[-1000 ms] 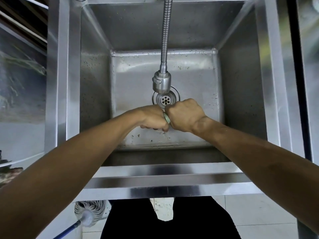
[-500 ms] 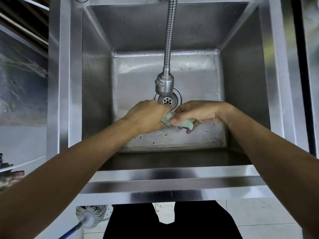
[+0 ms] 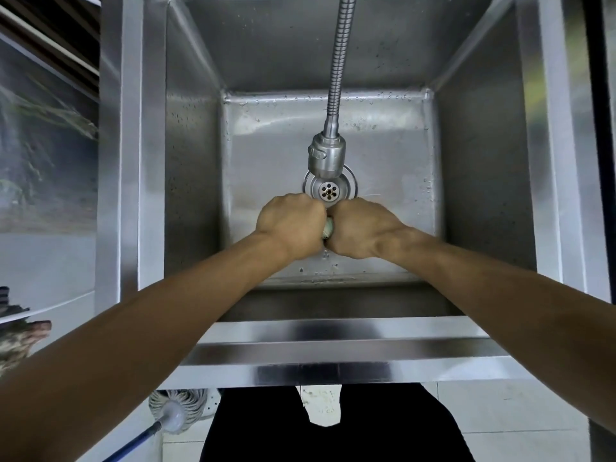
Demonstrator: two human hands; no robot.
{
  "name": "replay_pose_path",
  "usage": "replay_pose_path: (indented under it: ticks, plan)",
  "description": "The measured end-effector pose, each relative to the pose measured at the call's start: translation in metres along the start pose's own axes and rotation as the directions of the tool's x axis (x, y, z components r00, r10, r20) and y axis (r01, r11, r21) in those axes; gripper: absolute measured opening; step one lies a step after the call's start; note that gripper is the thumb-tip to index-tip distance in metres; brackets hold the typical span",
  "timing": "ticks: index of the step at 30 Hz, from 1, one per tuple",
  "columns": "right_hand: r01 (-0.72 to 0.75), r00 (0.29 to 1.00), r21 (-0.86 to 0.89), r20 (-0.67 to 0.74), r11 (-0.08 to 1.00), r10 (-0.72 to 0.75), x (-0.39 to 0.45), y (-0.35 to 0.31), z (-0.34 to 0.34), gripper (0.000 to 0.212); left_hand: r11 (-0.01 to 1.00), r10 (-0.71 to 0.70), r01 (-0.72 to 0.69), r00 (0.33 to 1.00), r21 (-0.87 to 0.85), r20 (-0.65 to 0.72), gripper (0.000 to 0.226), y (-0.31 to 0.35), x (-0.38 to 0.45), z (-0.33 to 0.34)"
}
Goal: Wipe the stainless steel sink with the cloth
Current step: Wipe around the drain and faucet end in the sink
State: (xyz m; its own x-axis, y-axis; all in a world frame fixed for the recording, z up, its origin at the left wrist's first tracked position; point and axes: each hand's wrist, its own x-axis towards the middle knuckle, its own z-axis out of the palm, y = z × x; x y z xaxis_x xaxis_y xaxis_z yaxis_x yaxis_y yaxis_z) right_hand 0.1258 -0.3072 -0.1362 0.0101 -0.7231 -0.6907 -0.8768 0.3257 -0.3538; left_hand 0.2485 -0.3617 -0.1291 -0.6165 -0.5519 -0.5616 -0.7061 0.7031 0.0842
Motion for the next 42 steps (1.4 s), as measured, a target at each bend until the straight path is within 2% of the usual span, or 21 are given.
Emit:
replay_pose_path:
  ticks: [5,9,13,20,24,38,42]
  plan:
    - [0.075,0.987,-0.280,-0.119,0.957,-0.112,-0.001,0.002,-0.001,0.023,0.954,-0.054,0.106,0.981,-0.280,0.186,0.012,-0.001,0.010,0.000]
    - [0.111,0.979,-0.389,-0.114,0.914,-0.167,-0.002,0.001,-0.004,0.023,0.907,-0.010,0.129,0.958,-0.401,0.286,0.006,-0.001,0.013,0.002]
    - [0.128,0.982,-0.389,-0.081,0.912,-0.172,-0.004,0.000,-0.003,0.023,0.888,0.023,0.143,0.936,-0.437,0.352,0.017,0.001,0.011,-0.002]
    - [0.138,0.981,-0.382,-0.077,0.914,-0.180,-0.006,-0.001,-0.004,0.026,0.856,0.020,0.205,0.905,-0.475,0.426,0.016,0.001,0.011,-0.005]
    - [0.139,0.980,-0.390,-0.076,0.910,-0.182,-0.005,0.001,-0.004,0.027,0.838,0.020,0.233,0.890,-0.493,0.455,0.023,0.001,0.015,-0.002]
    - [0.114,0.981,-0.363,-0.108,0.925,-0.163,-0.006,0.003,0.000,0.026,0.848,0.040,0.208,0.891,-0.487,0.451,0.012,0.000,0.014,-0.004]
    - [0.099,0.977,-0.352,-0.142,0.931,-0.158,-0.008,0.004,0.002,0.026,0.863,0.054,0.197,0.879,-0.465,0.473,0.015,0.001,0.016,-0.006]
